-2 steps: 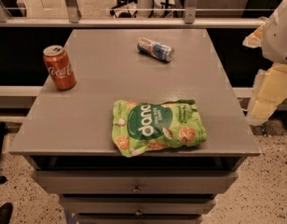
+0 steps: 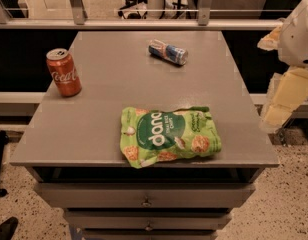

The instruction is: Pick coke can

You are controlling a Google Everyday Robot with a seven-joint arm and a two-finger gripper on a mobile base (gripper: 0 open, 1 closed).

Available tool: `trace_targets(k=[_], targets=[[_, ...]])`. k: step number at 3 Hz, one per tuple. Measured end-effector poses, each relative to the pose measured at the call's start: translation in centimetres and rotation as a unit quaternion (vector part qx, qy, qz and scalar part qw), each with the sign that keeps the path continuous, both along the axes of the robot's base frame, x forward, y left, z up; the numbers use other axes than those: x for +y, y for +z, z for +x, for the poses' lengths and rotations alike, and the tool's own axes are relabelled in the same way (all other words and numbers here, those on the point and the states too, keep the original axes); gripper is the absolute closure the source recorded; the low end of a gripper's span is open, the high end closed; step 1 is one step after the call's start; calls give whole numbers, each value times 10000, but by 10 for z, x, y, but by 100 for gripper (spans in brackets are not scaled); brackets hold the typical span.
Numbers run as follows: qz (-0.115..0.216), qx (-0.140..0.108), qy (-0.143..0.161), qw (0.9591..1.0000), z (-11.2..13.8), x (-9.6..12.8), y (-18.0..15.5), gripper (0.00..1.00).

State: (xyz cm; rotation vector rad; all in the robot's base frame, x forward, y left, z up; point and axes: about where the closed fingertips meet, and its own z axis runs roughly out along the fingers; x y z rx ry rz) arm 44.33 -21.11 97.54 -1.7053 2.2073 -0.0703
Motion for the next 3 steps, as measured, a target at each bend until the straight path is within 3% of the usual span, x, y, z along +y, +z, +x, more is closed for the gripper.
trace_targets(k=[1, 2, 3], targets=[[1087, -57, 238, 9938, 45, 67, -24, 0], [1887, -110, 492, 9807, 78, 126, -31, 0], [2548, -97, 644, 9648, 100, 179, -26, 0]])
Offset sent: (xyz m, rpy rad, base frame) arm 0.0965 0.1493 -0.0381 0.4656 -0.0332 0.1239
